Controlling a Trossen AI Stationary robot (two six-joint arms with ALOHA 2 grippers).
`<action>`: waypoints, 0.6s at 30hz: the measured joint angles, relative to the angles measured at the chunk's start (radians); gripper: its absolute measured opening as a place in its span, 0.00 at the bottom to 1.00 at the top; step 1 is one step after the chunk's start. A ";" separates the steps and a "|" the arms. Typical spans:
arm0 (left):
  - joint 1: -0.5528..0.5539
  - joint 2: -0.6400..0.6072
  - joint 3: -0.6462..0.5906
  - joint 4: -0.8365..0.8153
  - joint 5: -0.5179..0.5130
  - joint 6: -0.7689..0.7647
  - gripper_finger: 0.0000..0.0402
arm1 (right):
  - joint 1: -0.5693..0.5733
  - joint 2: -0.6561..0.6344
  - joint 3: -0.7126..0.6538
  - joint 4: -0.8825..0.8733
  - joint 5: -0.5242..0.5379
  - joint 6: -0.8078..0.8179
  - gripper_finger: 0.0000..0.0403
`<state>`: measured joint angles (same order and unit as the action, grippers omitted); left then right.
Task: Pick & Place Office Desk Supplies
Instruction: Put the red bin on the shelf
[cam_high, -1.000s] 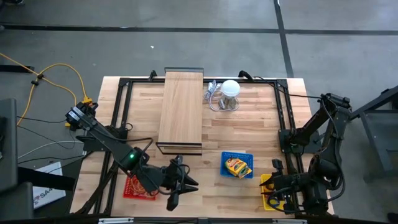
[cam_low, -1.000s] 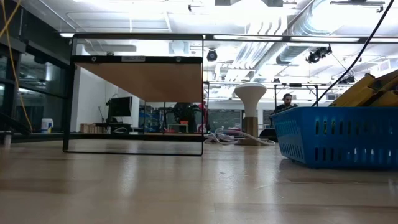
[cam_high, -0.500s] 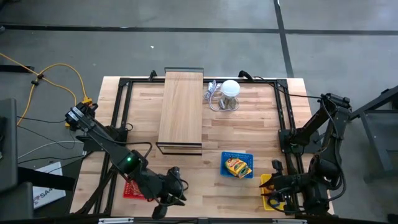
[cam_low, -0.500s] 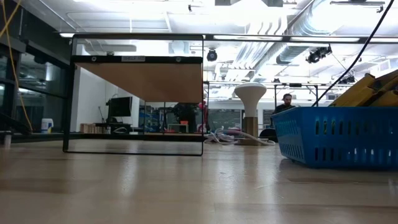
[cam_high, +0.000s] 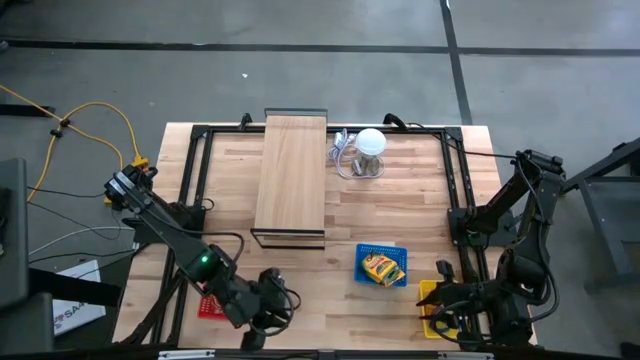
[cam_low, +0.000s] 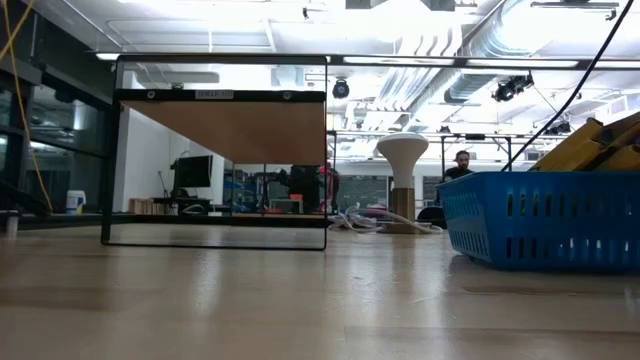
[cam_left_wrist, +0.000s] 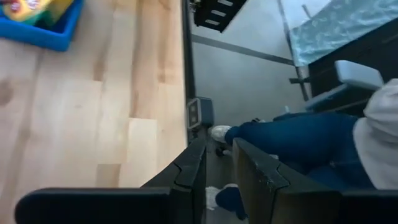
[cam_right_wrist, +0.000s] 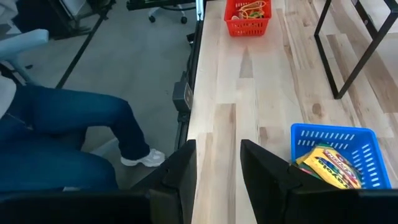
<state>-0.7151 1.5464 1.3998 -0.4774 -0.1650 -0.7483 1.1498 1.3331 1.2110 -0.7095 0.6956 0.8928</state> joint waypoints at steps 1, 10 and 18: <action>0.001 0.002 0.000 -0.006 -0.010 -0.001 0.19 | 0.000 0.000 0.000 0.003 0.000 0.000 0.28; 0.008 0.004 0.000 -0.141 -0.073 -0.135 0.19 | 0.000 0.000 0.000 0.012 0.000 0.000 0.28; -0.019 0.004 0.000 -0.232 -0.097 -0.285 0.19 | 0.000 0.000 0.000 0.012 0.000 0.000 0.28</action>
<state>-0.7337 1.5509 1.3998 -0.7090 -0.2624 -1.0336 1.1500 1.3331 1.2110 -0.6973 0.6956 0.8928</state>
